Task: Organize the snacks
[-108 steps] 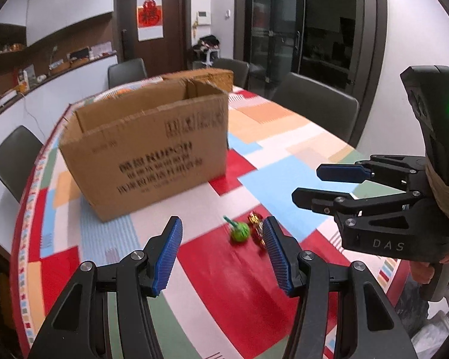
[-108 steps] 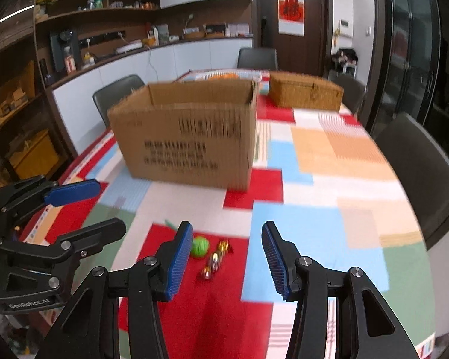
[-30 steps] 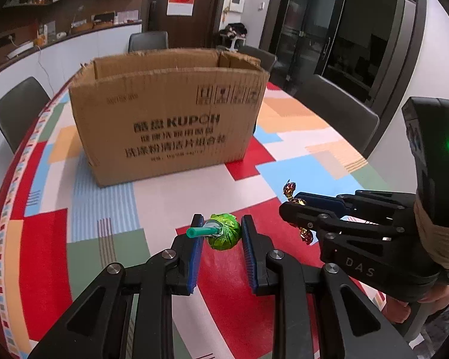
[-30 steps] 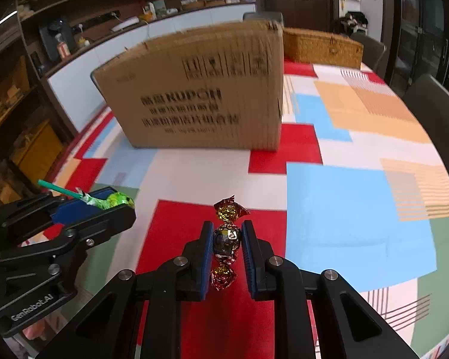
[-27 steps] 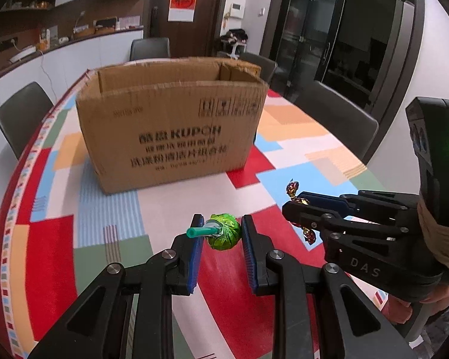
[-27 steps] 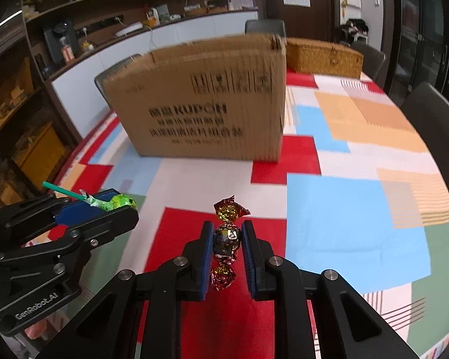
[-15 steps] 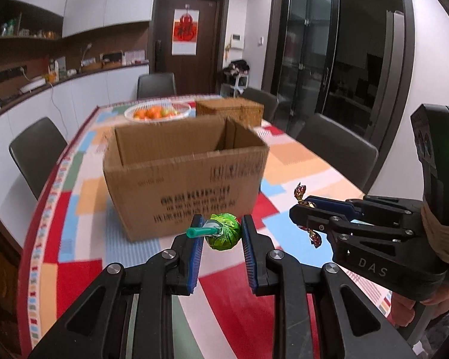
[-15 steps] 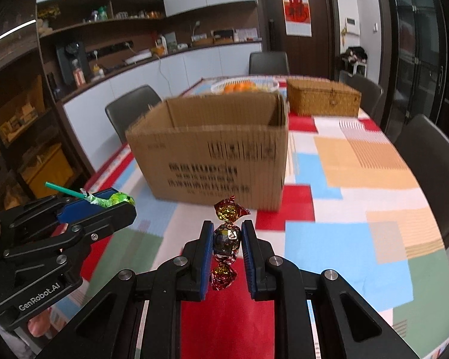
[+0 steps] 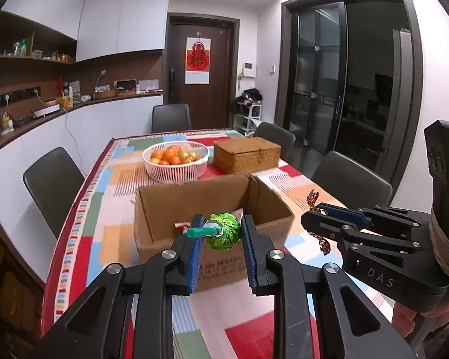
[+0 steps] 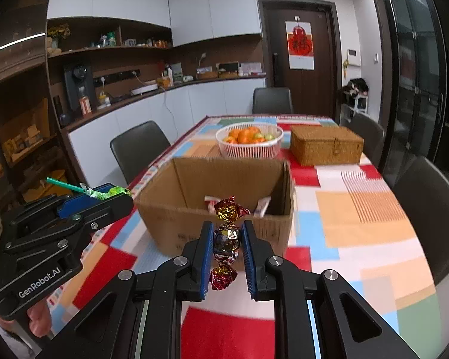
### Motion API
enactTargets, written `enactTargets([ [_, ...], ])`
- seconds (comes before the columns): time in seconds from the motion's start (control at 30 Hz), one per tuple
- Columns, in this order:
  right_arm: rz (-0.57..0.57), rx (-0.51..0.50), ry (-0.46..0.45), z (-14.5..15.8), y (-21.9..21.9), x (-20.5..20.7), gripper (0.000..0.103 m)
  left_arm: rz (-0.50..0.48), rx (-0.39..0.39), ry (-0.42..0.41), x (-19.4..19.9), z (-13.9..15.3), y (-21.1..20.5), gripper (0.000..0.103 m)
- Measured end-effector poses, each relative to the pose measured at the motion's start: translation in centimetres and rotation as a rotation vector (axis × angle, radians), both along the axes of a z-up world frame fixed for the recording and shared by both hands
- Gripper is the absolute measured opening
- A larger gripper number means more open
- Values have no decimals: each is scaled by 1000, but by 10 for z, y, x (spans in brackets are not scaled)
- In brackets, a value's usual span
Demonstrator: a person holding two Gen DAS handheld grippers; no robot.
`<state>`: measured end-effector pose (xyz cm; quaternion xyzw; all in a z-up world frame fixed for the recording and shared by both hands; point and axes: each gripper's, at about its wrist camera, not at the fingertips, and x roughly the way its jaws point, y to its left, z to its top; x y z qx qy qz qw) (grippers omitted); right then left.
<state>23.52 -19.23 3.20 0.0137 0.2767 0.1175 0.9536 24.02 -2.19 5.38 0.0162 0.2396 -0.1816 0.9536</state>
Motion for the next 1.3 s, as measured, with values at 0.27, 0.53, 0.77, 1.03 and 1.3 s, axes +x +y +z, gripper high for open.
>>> enactTargets([
  [0.27,7,-35,-48,21,5,30,20,35,-14,13,33,9,7,26],
  [0.53,11,-40,-29,24,6,70,20,43,-4,61,76,5,5,26],
  [0.77,9,-68,6,13,8,97,20,50,10,122,105,-13,1,26],
  [1.03,-3,-84,50,-1,8,121,20,63,53,160,128,-25,-5,27],
  [1.3,-54,-120,50,-3,5,114,39,129,112,99,100,-20,-3,43],
])
